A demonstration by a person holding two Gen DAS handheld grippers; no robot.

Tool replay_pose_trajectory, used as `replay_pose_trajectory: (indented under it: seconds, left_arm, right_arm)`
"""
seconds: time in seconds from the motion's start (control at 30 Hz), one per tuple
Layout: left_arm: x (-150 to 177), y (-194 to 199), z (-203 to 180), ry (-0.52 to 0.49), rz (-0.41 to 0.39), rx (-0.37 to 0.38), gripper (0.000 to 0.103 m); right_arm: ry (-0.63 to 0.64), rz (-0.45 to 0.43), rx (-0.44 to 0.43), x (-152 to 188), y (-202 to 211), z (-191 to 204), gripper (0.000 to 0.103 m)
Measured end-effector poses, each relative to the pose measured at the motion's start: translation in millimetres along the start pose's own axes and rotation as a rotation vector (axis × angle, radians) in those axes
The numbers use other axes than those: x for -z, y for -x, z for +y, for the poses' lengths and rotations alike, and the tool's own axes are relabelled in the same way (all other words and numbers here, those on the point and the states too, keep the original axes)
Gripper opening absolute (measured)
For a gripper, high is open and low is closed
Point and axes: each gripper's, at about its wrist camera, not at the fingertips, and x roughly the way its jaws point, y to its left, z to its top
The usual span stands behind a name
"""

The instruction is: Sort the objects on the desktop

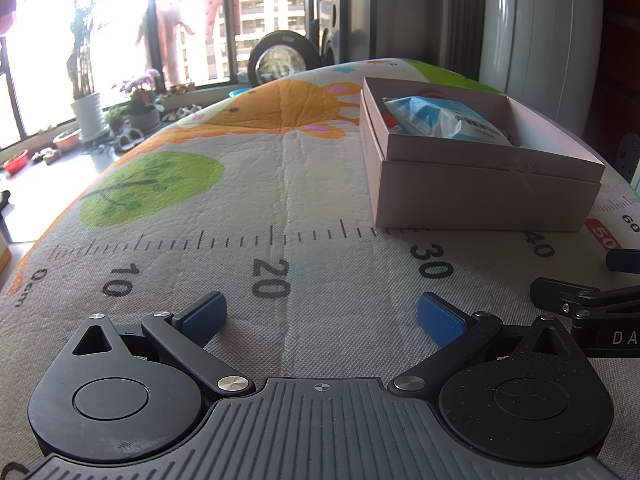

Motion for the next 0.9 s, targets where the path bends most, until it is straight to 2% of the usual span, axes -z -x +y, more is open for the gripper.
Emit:
replay_pose_trajectory:
  seconds: [0.73,0.9]
  left_arm:
    - [-0.3,-2.0,2.4,0.0,0.001,0.002,0.103]
    - [-1.9,0.5,3.4,-0.001,0.03,0.016,0.103]
  right_arm:
    - [0.0,0.0,0.0,0.0,-0.1,-0.2,0.103]
    - [0.0,0.0,0.0,0.0,-0.3,0.0,0.103]
